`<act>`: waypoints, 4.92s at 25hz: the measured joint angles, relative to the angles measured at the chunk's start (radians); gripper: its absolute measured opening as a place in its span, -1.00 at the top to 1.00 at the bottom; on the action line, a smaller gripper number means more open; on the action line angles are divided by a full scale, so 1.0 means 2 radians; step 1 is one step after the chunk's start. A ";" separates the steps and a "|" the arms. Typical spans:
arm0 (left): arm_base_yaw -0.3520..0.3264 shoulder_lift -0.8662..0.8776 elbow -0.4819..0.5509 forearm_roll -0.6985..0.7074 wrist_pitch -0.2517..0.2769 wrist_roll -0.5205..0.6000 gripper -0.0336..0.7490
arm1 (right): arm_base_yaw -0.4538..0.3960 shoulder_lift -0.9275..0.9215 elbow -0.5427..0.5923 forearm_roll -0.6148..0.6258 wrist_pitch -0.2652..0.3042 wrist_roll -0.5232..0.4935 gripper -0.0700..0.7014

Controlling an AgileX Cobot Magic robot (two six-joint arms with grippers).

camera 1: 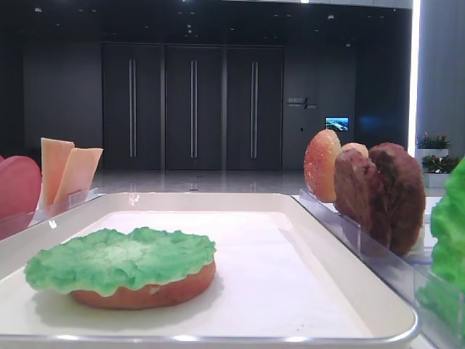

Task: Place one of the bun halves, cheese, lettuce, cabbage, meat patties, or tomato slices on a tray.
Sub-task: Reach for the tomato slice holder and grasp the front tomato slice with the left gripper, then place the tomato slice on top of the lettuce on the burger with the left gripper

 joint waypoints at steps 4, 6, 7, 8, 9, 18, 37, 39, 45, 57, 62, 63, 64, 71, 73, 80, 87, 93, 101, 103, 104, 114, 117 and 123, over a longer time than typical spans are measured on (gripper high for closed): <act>-0.013 0.025 -0.002 -0.003 -0.010 -0.015 -0.11 | 0.000 0.000 0.000 0.000 0.000 0.000 0.20; -0.039 0.027 -0.003 0.001 -0.013 -0.026 -0.16 | 0.000 0.000 0.000 0.000 0.000 0.000 0.20; -0.054 0.027 -0.003 0.005 -0.015 -0.038 -0.17 | 0.000 0.000 0.000 0.000 0.000 0.000 0.20; -0.075 0.027 -0.003 0.011 -0.018 -0.053 -0.18 | 0.000 0.000 0.000 0.000 0.000 0.000 0.20; -0.098 0.027 -0.003 0.017 -0.020 -0.067 -0.19 | 0.000 0.000 0.000 0.000 0.000 0.000 0.20; -0.231 0.051 -0.004 0.053 -0.026 -0.183 -0.19 | 0.000 0.000 0.000 0.000 0.000 0.000 0.20; -0.233 0.145 -0.005 0.100 -0.062 -0.227 -0.19 | 0.000 0.000 0.000 0.000 0.000 0.000 0.20; -0.233 0.156 -0.005 0.100 -0.065 -0.228 -0.19 | 0.000 0.000 0.000 0.000 0.000 0.000 0.20; -0.233 0.169 -0.005 0.102 -0.074 -0.228 -0.19 | 0.000 0.000 0.000 0.000 0.000 0.000 0.20; -0.233 0.169 -0.006 0.108 -0.069 -0.228 0.66 | 0.000 0.000 0.000 0.000 0.000 0.000 0.21; -0.233 0.169 -0.007 0.112 -0.065 -0.227 0.77 | 0.000 0.000 0.000 0.000 0.000 0.000 0.21; -0.233 0.169 -0.007 0.112 -0.064 -0.227 0.77 | 0.000 0.000 0.000 0.000 0.000 0.000 0.21; -0.233 0.169 -0.008 0.112 -0.062 -0.227 0.77 | 0.000 0.000 0.000 0.000 0.000 0.000 0.21; -0.233 0.167 -0.051 0.081 -0.014 -0.195 0.77 | 0.000 0.000 0.000 0.000 0.000 0.000 0.21; -0.233 0.164 -0.068 0.067 0.001 -0.184 0.77 | 0.000 0.000 0.000 0.000 0.000 0.000 0.21; -0.233 0.151 -0.120 0.029 0.049 -0.165 0.78 | 0.000 0.000 0.000 0.000 0.000 0.000 0.21; -0.233 0.123 -0.132 0.019 0.101 -0.159 0.78 | 0.000 0.000 0.000 0.000 0.000 0.000 0.21; -0.233 0.068 -0.115 0.013 0.123 -0.151 0.78 | 0.000 0.000 0.000 0.000 0.000 0.000 0.21; -0.233 -0.083 0.058 -0.045 0.033 -0.149 0.78 | 0.000 0.000 0.000 0.000 0.000 0.000 0.21; -0.233 -0.101 0.088 -0.052 0.014 -0.149 0.78 | 0.000 0.000 0.000 0.000 0.000 0.000 0.21; -0.233 -0.105 0.096 -0.054 0.007 -0.149 0.78 | 0.000 0.000 0.000 0.000 0.000 0.000 0.21; -0.233 -0.092 0.107 -0.117 -0.088 -0.088 0.78 | 0.000 0.000 0.000 0.000 0.000 0.000 0.21; -0.233 -0.057 0.107 -0.224 -0.124 0.006 0.78 | 0.000 0.000 0.000 0.000 0.000 0.000 0.21; -0.219 -0.009 0.120 -0.449 -0.175 0.214 0.78 | 0.000 0.000 0.000 0.000 0.000 0.000 0.21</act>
